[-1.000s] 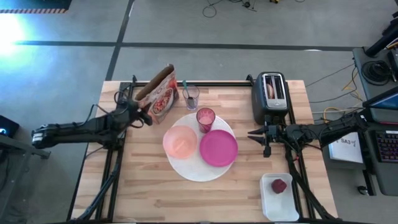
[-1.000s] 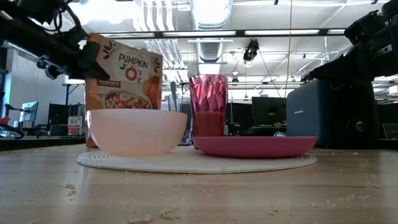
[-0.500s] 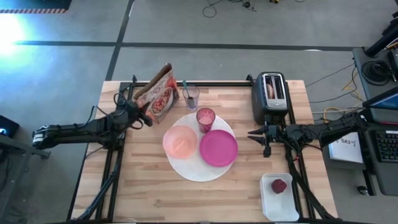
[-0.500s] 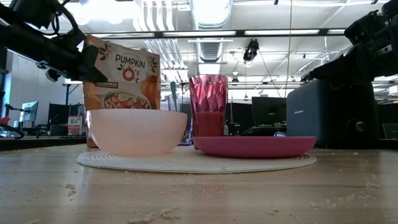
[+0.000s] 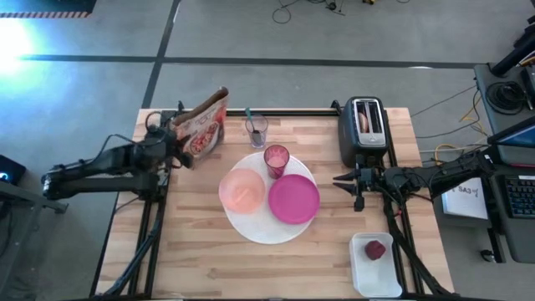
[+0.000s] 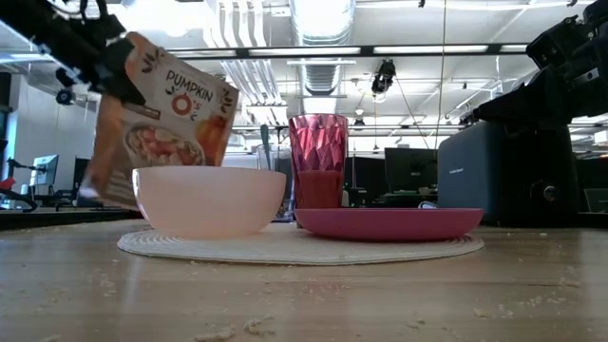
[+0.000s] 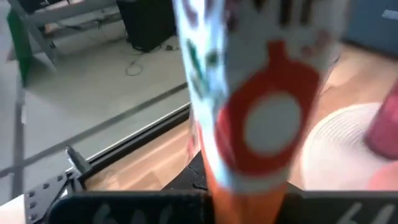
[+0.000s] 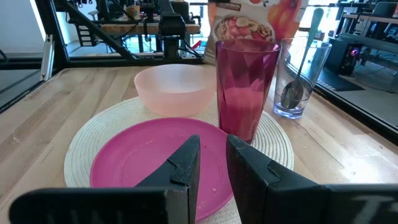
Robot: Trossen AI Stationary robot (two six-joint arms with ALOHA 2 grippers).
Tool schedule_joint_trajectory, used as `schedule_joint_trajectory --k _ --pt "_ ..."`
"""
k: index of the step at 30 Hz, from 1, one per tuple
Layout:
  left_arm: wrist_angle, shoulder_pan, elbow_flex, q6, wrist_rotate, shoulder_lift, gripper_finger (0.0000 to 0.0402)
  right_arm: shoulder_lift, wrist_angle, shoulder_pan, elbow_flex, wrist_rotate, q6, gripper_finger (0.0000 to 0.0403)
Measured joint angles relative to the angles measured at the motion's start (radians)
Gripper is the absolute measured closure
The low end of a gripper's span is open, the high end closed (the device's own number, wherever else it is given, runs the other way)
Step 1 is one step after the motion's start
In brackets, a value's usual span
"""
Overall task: Arrange a breakfast setting
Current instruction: Pour the cereal into the orange bowl
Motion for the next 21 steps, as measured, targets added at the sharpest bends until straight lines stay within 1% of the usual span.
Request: schedule_joint_trajectory --k 4,8,13,16,21 --pt "-0.106 -0.001 0.128 0.001 0.122 0.026 0.0402 0.000 0.000 0.000 0.000 0.000 0.000 0.0335" --pt "-0.289 -0.001 0.259 -0.070 0.226 0.081 0.0401 0.000 0.000 0.000 0.000 0.000 0.000 0.0335" --pt "-0.533 -0.001 0.416 -0.168 0.257 0.175 0.0401 0.000 0.000 0.000 0.000 0.000 0.000 0.0335" --pt "-0.606 0.000 0.493 -0.202 0.302 0.230 0.0401 0.000 0.000 0.000 0.000 0.000 0.000 0.0335" --pt "-0.685 0.000 0.609 -0.254 0.444 0.312 0.0401 0.000 0.000 0.000 0.000 0.000 0.000 0.0335"
